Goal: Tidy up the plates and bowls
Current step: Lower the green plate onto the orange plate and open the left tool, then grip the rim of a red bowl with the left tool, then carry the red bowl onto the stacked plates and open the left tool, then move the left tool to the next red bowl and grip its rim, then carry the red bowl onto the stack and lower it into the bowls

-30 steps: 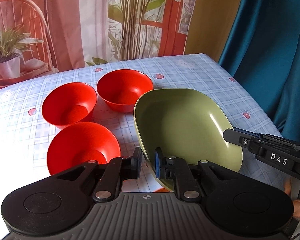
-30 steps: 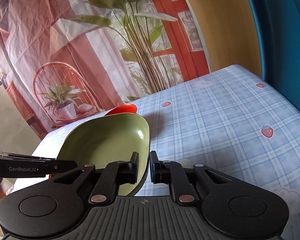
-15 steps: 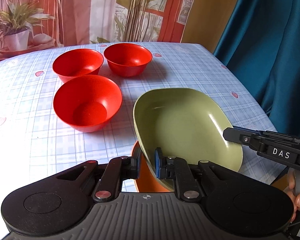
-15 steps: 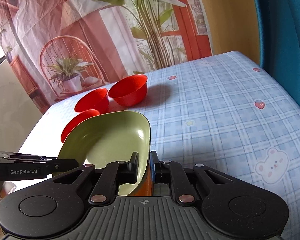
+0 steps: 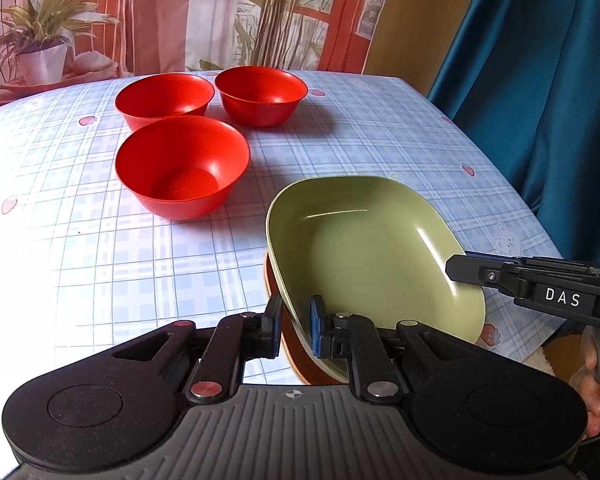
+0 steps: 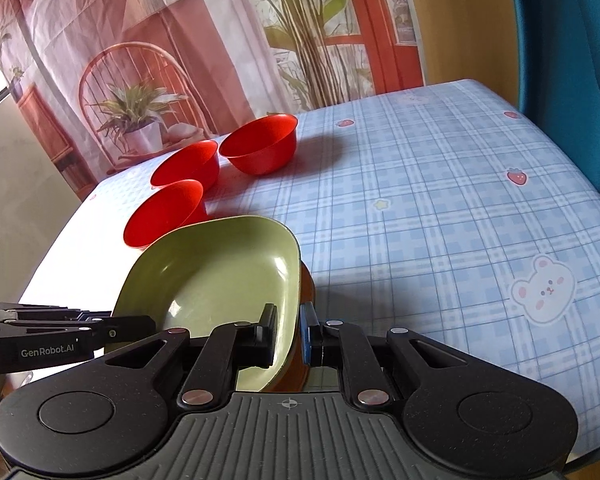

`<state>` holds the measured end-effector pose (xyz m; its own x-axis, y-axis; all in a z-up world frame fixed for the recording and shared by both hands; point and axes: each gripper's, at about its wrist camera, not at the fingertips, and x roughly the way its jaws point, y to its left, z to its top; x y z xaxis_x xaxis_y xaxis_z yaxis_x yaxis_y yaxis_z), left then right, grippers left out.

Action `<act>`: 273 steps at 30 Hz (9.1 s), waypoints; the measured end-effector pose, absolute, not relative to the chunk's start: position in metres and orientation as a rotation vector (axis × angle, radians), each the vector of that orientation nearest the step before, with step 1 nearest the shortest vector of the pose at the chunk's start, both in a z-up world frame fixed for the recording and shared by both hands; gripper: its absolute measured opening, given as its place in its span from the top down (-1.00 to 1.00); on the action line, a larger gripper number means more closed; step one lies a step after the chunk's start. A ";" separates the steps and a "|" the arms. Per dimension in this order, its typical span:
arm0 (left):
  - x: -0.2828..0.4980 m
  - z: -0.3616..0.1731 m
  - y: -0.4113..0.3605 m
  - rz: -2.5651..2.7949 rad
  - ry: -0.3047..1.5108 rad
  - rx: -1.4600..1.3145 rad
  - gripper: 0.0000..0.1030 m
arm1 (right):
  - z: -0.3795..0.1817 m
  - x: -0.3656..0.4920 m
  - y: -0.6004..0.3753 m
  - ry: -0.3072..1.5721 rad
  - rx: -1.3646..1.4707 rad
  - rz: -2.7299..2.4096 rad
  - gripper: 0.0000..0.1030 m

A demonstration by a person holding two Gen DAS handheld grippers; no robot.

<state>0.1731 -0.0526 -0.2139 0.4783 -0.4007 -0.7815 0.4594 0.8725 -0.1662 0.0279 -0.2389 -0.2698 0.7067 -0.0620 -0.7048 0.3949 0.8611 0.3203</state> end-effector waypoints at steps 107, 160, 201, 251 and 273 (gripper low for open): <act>0.249 -0.250 0.018 -0.393 0.804 -0.085 0.70 | -0.256 0.204 -0.212 0.750 0.355 -0.041 0.62; 0.157 -0.306 -0.060 -0.511 0.901 0.099 0.66 | -0.274 0.063 -0.246 0.724 0.511 -0.138 0.62; 0.253 -0.242 0.002 -0.349 0.710 0.015 0.41 | -0.213 0.173 -0.251 0.634 0.310 -0.098 0.54; 0.376 -0.298 0.015 -0.311 0.823 0.005 0.76 | -0.285 0.331 -0.248 0.862 0.448 -0.116 0.63; 0.269 -0.255 0.016 -0.463 0.855 -0.046 0.73 | -0.234 0.196 -0.253 0.737 0.359 -0.099 0.61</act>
<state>0.2690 0.0158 -0.2553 0.5637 -0.4115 -0.7162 0.3749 0.9001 -0.2221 0.1956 -0.2529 -0.2342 0.7388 0.0364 -0.6730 0.2135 0.9345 0.2848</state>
